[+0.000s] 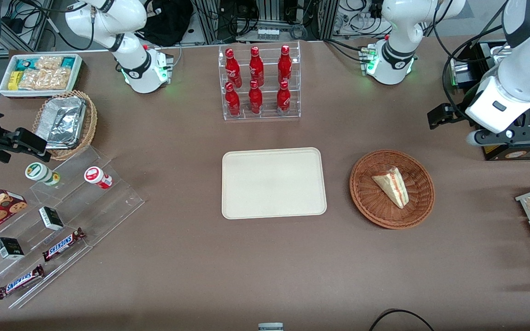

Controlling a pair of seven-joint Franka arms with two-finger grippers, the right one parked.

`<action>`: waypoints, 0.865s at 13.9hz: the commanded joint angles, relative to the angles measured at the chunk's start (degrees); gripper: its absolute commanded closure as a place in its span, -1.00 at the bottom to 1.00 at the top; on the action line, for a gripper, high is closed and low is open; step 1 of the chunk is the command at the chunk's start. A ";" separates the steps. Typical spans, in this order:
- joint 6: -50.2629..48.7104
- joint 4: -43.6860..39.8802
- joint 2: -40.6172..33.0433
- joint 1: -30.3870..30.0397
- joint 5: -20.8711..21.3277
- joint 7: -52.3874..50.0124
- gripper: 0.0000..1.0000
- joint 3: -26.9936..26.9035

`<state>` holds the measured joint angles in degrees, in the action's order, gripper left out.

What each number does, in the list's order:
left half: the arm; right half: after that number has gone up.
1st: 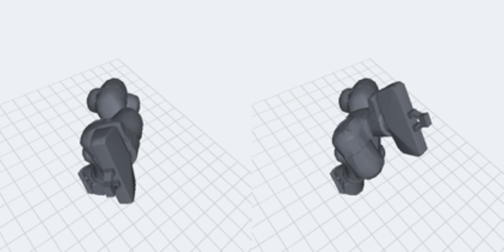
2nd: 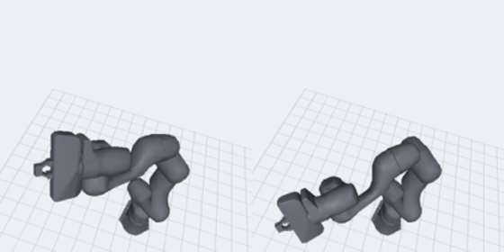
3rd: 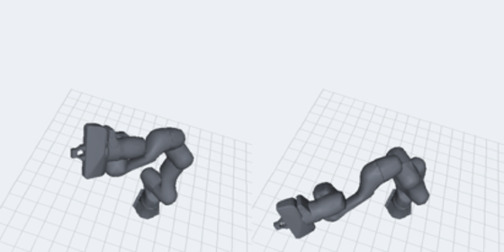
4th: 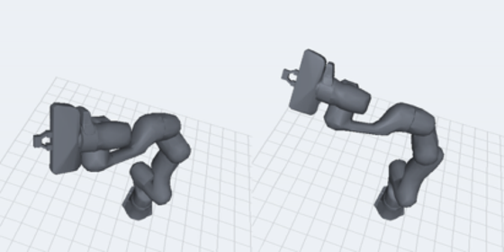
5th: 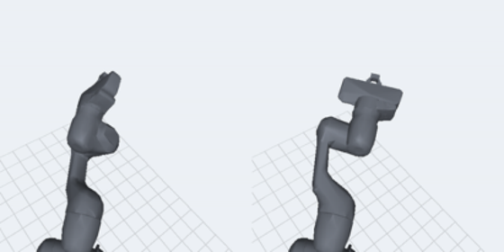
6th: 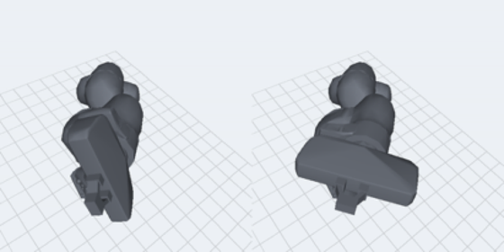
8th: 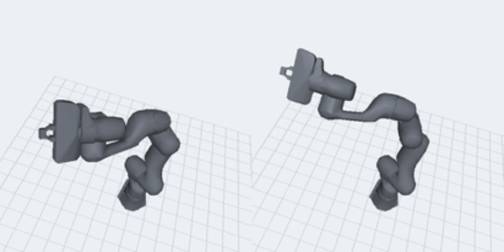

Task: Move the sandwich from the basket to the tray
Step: 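Lower the open left gripper over the wrapped sandwich in the basket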

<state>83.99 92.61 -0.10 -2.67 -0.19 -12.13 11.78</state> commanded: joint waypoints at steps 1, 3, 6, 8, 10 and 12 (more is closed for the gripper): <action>0.65 0.38 -0.07 -0.75 -0.86 0.79 -1.00 0.26; 0.65 1.78 0.27 -0.75 -0.86 0.79 -1.00 0.26; 6.42 8.26 1.51 -0.67 -0.51 0.79 -1.00 0.26; 12.58 14.42 0.63 -0.58 -0.25 0.62 -1.00 0.26; 17.50 18.38 0.98 -0.40 -0.16 0.09 -1.00 0.35; 24.87 24.34 0.80 -0.23 -0.16 0.00 -1.00 0.35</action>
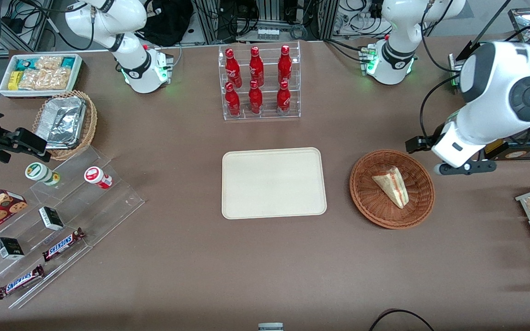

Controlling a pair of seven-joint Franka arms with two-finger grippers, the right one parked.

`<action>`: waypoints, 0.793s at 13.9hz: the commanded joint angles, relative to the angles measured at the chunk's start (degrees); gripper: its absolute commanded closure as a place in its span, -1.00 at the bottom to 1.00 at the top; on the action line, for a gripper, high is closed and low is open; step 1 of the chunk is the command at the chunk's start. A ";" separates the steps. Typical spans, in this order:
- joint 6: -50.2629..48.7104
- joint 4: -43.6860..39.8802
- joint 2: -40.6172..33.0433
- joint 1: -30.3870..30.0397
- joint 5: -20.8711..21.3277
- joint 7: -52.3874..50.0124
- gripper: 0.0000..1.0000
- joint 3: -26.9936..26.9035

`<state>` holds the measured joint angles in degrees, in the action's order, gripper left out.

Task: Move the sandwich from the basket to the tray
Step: 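Lower the open left gripper over the wrapped sandwich in the basket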

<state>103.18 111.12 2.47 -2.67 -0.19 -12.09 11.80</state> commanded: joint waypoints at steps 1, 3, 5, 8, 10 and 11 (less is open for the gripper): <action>9.29 8.56 -1.86 -0.23 -0.16 -0.13 -1.00 0.33; 15.53 12.08 -1.16 -0.15 -0.16 -1.87 -1.00 0.42; 23.87 17.00 -0.89 0.03 -0.16 -4.95 -1.00 0.51; 27.42 17.90 0.86 1.25 -0.16 -13.19 -1.00 0.68; 29.79 18.07 2.53 1.87 -0.07 -21.27 -1.00 0.60; 30.15 18.07 3.41 1.96 -0.07 -24.88 -1.00 0.60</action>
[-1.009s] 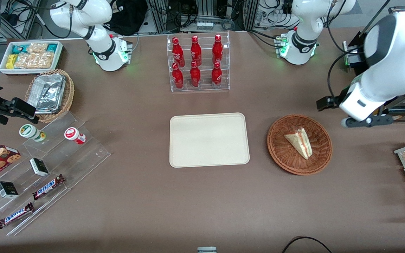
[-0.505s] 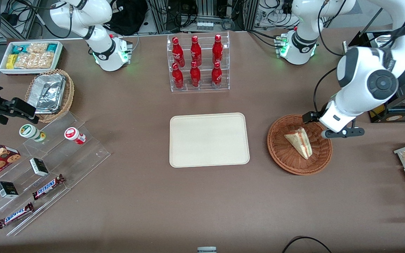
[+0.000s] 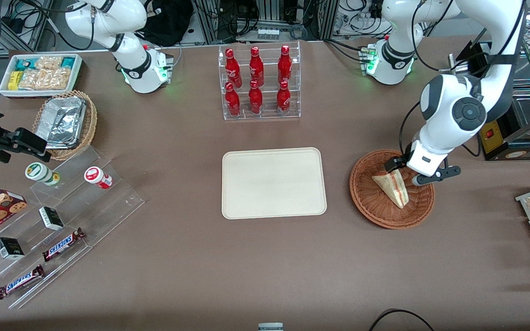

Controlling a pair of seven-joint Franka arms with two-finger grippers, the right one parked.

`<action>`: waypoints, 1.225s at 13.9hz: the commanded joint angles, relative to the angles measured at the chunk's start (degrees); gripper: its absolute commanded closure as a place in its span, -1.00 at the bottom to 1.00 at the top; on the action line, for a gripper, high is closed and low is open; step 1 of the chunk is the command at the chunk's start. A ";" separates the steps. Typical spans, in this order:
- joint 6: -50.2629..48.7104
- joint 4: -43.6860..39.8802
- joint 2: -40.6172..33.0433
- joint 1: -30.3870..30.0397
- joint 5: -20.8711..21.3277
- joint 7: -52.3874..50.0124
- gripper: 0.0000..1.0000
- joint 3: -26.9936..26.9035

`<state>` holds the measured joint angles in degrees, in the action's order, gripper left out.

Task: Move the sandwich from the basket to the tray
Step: 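Lower the open left gripper over the wrapped sandwich in the basket, then close the left gripper on the sandwich and lift it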

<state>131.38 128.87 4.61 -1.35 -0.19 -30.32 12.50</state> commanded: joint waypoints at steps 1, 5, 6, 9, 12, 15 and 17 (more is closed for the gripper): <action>3.00 0.33 1.98 0.64 0.02 -9.64 -1.00 -0.02; 5.55 0.33 4.61 0.56 -0.07 -13.80 -1.00 -0.11; 5.91 0.33 5.40 0.47 -0.07 -14.07 -1.00 -0.19; 7.31 0.33 7.51 0.38 -0.07 -14.07 -1.00 -0.37; 7.40 0.16 8.22 0.29 0.02 -14.07 -0.73 -0.46; 7.32 0.25 8.22 0.29 0.19 -13.46 0.78 -0.46; 6.79 -0.10 7.70 0.12 0.19 -13.28 0.86 -0.46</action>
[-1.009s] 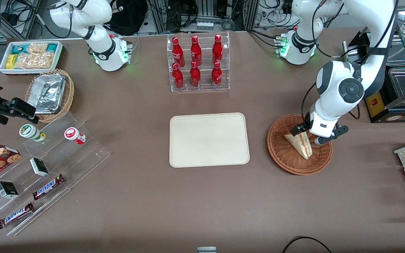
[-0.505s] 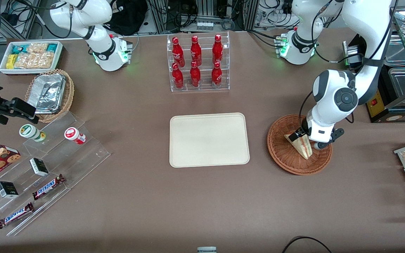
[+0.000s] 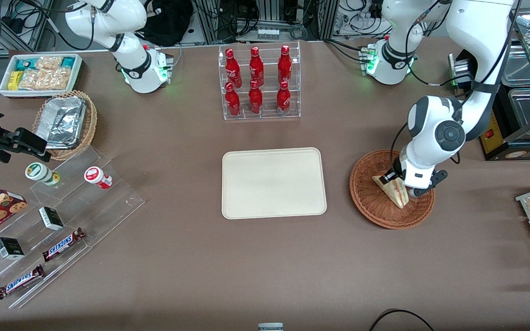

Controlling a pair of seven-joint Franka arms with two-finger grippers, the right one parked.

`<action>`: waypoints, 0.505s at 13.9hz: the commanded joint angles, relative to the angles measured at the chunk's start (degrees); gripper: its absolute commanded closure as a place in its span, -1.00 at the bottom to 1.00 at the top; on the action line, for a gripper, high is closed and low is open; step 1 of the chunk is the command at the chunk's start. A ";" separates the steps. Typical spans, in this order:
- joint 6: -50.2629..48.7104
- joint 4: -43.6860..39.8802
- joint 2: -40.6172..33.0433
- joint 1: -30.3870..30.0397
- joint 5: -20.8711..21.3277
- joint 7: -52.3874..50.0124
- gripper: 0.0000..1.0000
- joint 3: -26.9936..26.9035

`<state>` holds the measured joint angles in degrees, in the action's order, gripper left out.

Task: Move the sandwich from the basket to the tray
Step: 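Close the left gripper on the sandwich and lift it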

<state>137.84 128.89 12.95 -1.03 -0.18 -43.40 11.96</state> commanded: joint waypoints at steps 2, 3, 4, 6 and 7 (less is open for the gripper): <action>-0.81 -0.65 -2.39 -0.20 0.18 -0.28 0.88 0.17; -3.87 -2.40 -3.01 -0.03 0.27 -0.28 0.88 0.17; -8.60 -5.20 -3.11 0.23 0.45 -0.19 0.88 0.34; -16.87 -11.26 -2.23 0.41 1.06 1.47 0.90 1.91; -20.04 -13.90 -1.53 0.33 1.41 2.96 0.92 3.67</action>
<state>123.86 120.24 10.76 -0.94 0.14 -42.05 13.35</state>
